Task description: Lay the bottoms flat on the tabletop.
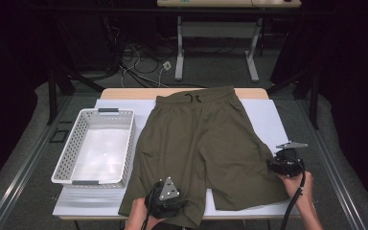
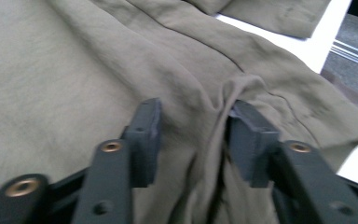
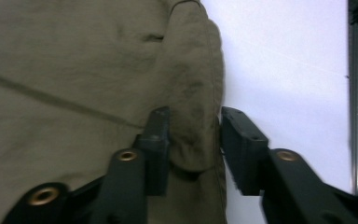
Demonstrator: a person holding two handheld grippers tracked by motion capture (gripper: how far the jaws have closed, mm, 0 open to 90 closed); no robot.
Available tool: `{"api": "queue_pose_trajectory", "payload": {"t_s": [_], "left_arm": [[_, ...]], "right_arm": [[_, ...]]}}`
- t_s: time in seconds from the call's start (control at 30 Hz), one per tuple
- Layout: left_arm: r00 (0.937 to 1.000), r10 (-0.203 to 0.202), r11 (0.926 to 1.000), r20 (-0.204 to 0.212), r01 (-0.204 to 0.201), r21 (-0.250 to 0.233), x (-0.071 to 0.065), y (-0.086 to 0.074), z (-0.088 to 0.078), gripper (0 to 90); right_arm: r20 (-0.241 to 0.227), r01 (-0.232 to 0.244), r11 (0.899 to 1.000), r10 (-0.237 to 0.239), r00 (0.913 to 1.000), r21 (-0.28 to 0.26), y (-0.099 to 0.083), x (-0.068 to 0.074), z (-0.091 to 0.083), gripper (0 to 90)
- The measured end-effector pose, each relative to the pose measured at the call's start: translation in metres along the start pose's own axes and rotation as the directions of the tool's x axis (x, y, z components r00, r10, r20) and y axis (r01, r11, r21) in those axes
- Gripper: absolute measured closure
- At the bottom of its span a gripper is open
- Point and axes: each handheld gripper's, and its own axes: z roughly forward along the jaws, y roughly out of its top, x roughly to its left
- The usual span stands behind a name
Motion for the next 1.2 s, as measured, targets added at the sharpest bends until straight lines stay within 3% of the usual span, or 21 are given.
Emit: {"api": "queue_pose_trajectory", "payload": {"t_s": [0.1, 0.17, 0.27, 0.3, 0.43, 0.77, 0.9, 0.97, 1.1, 1.2], "left_arm": [[0.9998, 0.011, 0.9999, 0.016, -0.011, -0.002, 0.000, 0.000, 0.004, 52.5], [0.9992, 0.019, 0.9998, 0.037, -0.019, -0.007, 0.000, -0.001, 0.004, 59.9], [0.9983, 0.027, 0.9992, 0.052, -0.026, -0.029, -0.001, -0.003, 0.005, 73.5], [0.9982, 0.032, 0.9990, 0.051, -0.030, -0.032, -0.002, -0.003, 0.005, 78.7], [0.9981, 0.039, 0.9988, 0.047, -0.038, -0.031, -0.003, -0.003, 0.004, 86.7], [0.9969, 0.065, 0.9969, 0.045, -0.063, -0.047, -0.006, -0.005, -0.005, 87.2], [0.9972, 0.063, 0.9970, 0.041, -0.062, -0.047, -0.005, -0.006, -0.004, 86.7], [0.9972, 0.060, 0.9974, 0.044, -0.059, -0.041, -0.004, -0.006, -0.002, 85.6], [0.9974, 0.060, 0.9975, 0.040, -0.058, -0.040, -0.004, -0.004, -0.002, 78.6], [0.9988, 0.046, 0.9984, 0.017, -0.045, -0.035, -0.003, -0.002, -0.004, 59.3]], "right_arm": [[-0.008, -0.026, 1.000, 0.026, 0.9996, -0.002, 0.002, -0.003, 0.010, 55.9], [-0.039, -0.045, 0.999, 0.044, 0.9983, -0.018, 0.002, -0.007, 0.012, 65.9], [-0.040, -0.036, 0.999, 0.035, 0.9986, -0.026, 0.000, -0.007, 0.011, 85.5], [-0.053, -0.043, 0.999, 0.042, 0.9977, -0.023, -0.001, -0.006, 0.010, 88.3], [-0.017, -0.024, 1.000, 0.024, 0.9996, 0.001, -0.002, -0.003, 0.004, 89.5], [0.083, 0.018, 0.999, -0.021, 0.9963, 0.038, -0.003, -0.001, -0.020, 89.6], [0.099, 0.037, 0.998, -0.041, 0.9942, 0.046, -0.002, 0.001, -0.022, 89.2], [0.098, 0.050, 0.998, -0.053, 0.9938, 0.035, -0.003, 0.003, -0.017, 86.4], [0.052, 0.067, 0.998, -0.068, 0.9963, 0.011, -0.003, 0.006, -0.015, 56.9], [-0.009, 0.091, 0.995, -0.092, 0.9957, -0.034, 0.000, 0.011, -0.023, 42.7]]}}
